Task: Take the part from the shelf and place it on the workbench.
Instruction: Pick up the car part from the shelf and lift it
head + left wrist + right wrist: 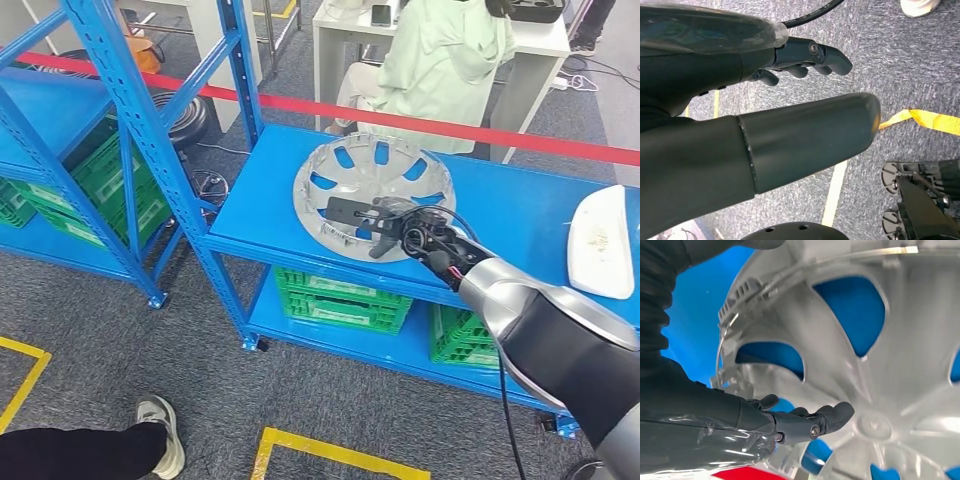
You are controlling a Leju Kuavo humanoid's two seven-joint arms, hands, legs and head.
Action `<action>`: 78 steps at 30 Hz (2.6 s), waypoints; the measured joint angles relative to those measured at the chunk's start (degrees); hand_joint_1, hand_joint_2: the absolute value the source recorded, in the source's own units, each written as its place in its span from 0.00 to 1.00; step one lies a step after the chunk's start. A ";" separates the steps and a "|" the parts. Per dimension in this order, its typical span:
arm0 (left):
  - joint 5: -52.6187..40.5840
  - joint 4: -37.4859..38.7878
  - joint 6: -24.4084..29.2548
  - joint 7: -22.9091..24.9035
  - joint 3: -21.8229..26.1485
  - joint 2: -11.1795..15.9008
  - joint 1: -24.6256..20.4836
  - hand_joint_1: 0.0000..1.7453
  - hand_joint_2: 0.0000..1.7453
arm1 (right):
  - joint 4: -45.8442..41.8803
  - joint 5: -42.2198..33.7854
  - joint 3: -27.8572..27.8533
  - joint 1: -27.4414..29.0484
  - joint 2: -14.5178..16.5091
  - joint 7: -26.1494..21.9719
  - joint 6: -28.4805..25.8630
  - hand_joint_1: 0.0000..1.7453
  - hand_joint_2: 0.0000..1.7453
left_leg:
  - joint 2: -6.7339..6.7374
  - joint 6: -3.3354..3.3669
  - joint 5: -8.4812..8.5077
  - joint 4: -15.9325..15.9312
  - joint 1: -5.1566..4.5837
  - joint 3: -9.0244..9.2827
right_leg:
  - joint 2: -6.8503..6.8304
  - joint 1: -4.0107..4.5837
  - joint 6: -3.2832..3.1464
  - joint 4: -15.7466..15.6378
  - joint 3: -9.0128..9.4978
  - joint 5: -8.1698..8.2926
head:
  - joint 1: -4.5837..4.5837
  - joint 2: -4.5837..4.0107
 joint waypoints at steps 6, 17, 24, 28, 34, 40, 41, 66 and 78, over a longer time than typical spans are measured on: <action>0.00 0.01 0.00 0.05 -0.18 0.00 -0.13 0.00 0.00 | 0.02 0.07 0.02 0.33 0.00 0.40 1.64 0.00 1.00 | 0.00 0.00 0.00 0.00 0.00 0.00 | 0.00 0.00 0.00 0.00 0.00 0.00 | 0.00 0.00; 0.01 0.01 0.00 0.05 -0.93 0.00 -0.24 0.00 0.00 | 0.22 0.10 0.06 0.34 0.03 0.45 1.94 0.00 1.00 | 0.00 -0.01 0.01 0.00 0.00 0.01 | 0.00 0.00 0.00 0.00 0.02 0.00 | 0.00 0.00; 0.09 0.01 -0.04 0.05 -1.10 0.00 -0.24 0.00 0.00 | 0.31 0.83 0.07 0.33 0.04 0.44 2.32 0.00 1.00 | 0.00 -0.01 0.01 0.00 0.00 0.01 | 0.00 0.00 0.00 0.00 0.02 0.00 | 0.00 0.00; 0.17 0.01 -0.04 0.05 -1.20 0.01 -0.24 0.00 0.00 | 0.37 0.80 0.07 0.31 0.04 0.41 2.77 0.00 1.00 | 0.00 -0.01 0.01 0.00 0.00 0.02 | 0.00 0.00 0.00 0.00 0.03 0.00 | 0.00 0.00; 0.20 0.01 -0.04 0.05 -1.24 0.02 -0.25 0.00 0.00 | 0.42 0.69 0.07 0.30 0.05 0.40 2.97 0.00 1.00 | 0.00 -0.02 0.02 0.00 0.00 0.02 | 0.00 0.00 0.00 0.00 0.03 0.00 | 0.00 0.00; 0.21 0.01 -0.04 0.05 -1.25 0.02 -0.25 0.00 0.00 | 0.42 0.69 0.07 0.30 0.07 0.40 2.97 0.00 1.00 | 0.00 -0.02 0.02 0.00 0.00 0.02 | 0.00 0.00 0.00 0.00 0.03 0.00 | 0.00 0.00; 0.21 0.01 -0.04 0.05 -1.25 0.02 -0.25 0.00 0.00 | 0.42 0.69 0.07 0.30 0.07 0.40 2.97 0.00 1.00 | 0.00 -0.02 0.02 0.00 0.00 0.02 | 0.00 0.00 0.00 0.00 0.03 0.00 | 0.00 0.00; 0.39 0.01 -0.22 0.25 -1.31 0.04 -0.56 0.00 0.00 | 0.81 -1.25 0.13 0.28 0.07 1.95 8.04 0.88 1.00 | 0.00 -0.02 0.02 0.00 0.00 0.03 | 0.00 0.00 0.00 0.00 0.03 0.00 | -0.02 0.00; 1.09 0.00 -0.94 0.07 -1.31 0.06 -0.71 0.00 0.00 | 0.86 -1.49 0.13 -0.40 0.07 1.48 8.14 0.93 1.00 | -0.02 -0.03 0.03 0.00 0.02 0.07 | -0.02 0.01 0.00 0.00 0.09 0.00 | -0.03 0.00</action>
